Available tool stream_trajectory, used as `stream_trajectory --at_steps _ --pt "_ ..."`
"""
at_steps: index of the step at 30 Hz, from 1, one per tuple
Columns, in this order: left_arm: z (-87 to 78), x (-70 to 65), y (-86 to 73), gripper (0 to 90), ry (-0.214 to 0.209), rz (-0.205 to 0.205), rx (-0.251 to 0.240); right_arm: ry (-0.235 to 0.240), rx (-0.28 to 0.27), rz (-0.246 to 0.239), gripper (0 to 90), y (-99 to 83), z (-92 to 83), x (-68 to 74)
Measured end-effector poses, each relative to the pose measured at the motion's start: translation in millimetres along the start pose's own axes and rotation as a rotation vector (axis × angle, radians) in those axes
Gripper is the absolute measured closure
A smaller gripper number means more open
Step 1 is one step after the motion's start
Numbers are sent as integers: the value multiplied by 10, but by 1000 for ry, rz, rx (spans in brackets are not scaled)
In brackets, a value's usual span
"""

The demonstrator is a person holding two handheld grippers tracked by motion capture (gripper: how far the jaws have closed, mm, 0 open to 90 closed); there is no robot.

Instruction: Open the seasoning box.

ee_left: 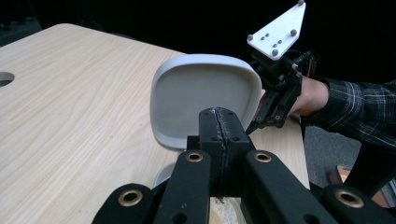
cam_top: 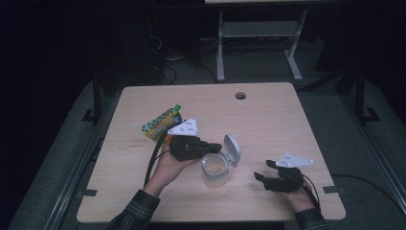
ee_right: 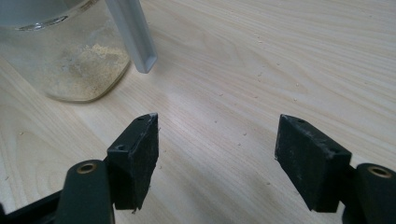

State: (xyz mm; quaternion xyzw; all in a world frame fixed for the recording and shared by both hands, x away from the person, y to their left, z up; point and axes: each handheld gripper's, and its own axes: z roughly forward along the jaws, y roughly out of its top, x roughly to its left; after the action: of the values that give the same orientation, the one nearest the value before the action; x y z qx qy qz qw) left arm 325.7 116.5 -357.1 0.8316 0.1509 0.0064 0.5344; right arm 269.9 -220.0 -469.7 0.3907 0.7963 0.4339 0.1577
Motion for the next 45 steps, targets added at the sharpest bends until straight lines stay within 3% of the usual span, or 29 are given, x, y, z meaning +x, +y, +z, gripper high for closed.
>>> stream_trajectory --at_steps 17,25,45 --pt "-307 11 -165 900 59 -29 15 5 -4 1 297 -6 11 -5" --pt "-511 3 -351 900 102 -56 24 6 -2 1 296 -3 12 4" --pt "-736 -61 -667 899 159 -84 53 8 -4 -9 290 7 12 13"
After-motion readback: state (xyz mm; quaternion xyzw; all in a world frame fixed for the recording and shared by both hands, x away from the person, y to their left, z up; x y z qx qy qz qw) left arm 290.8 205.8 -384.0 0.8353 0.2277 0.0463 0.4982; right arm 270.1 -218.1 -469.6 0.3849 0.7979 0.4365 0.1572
